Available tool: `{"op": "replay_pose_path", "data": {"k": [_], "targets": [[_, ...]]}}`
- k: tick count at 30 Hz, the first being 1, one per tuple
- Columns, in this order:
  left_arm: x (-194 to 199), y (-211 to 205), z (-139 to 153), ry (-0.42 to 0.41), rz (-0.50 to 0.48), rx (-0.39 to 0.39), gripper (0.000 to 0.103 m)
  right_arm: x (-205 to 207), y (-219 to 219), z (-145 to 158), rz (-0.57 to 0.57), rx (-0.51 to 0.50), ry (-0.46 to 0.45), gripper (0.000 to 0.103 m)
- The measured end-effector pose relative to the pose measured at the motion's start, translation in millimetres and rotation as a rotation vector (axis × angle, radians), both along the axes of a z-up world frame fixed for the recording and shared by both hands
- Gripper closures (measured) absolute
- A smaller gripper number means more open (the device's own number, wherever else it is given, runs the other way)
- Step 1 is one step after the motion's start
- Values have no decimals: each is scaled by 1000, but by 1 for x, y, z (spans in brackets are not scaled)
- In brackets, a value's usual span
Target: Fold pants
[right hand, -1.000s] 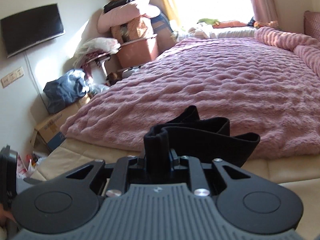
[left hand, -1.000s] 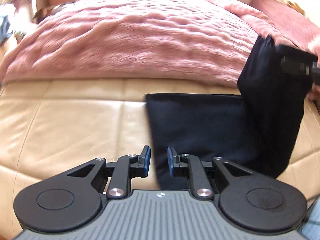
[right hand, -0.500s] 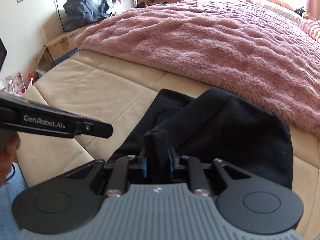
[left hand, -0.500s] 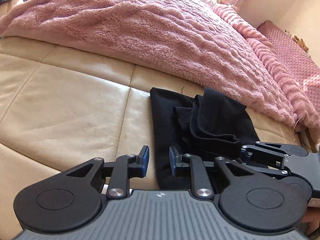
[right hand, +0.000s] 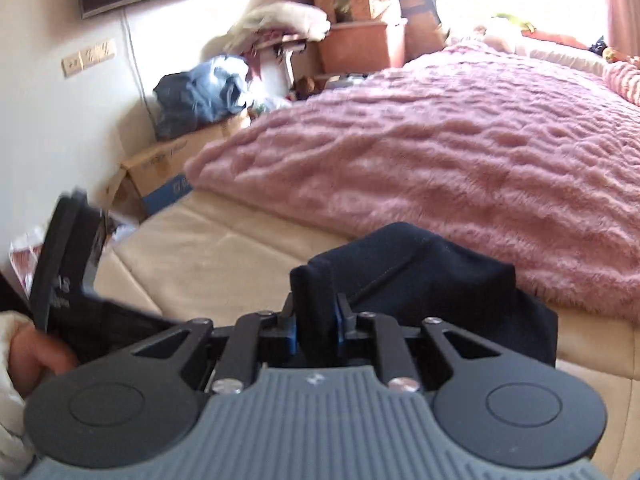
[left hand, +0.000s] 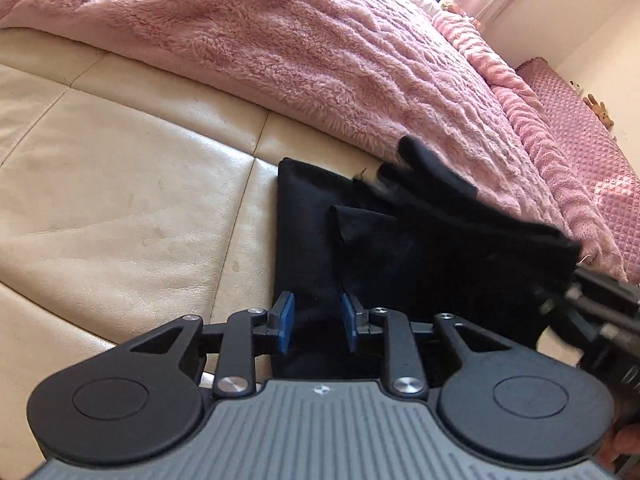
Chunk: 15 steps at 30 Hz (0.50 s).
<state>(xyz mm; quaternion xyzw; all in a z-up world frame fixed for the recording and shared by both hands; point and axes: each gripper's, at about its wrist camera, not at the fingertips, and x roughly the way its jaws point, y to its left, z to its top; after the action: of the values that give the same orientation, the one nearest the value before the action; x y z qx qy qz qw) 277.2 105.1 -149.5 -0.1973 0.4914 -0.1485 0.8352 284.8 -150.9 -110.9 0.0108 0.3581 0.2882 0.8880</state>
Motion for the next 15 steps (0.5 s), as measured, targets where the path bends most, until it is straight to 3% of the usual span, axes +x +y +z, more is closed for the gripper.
{"op": "replay_pose_path", "data": {"k": [3, 5, 8, 12, 15], "targets": [[-2, 5, -7, 20, 35, 12, 75, 1, 19, -39, 55, -77, 95, 89], [-5, 12, -5, 14, 54, 0, 75, -2, 25, -52, 92, -100, 124, 77], [-5, 20, 3, -8, 80, -5, 75, -7, 28, -49, 150, -91, 132, 60], [9, 24, 15, -33, 96, -72, 71, -11, 20, -36, 173, -70, 139, 57], [26, 16, 21, -48, 69, -107, 62, -11, -1, -18, 133, -14, 125, 49]]}}
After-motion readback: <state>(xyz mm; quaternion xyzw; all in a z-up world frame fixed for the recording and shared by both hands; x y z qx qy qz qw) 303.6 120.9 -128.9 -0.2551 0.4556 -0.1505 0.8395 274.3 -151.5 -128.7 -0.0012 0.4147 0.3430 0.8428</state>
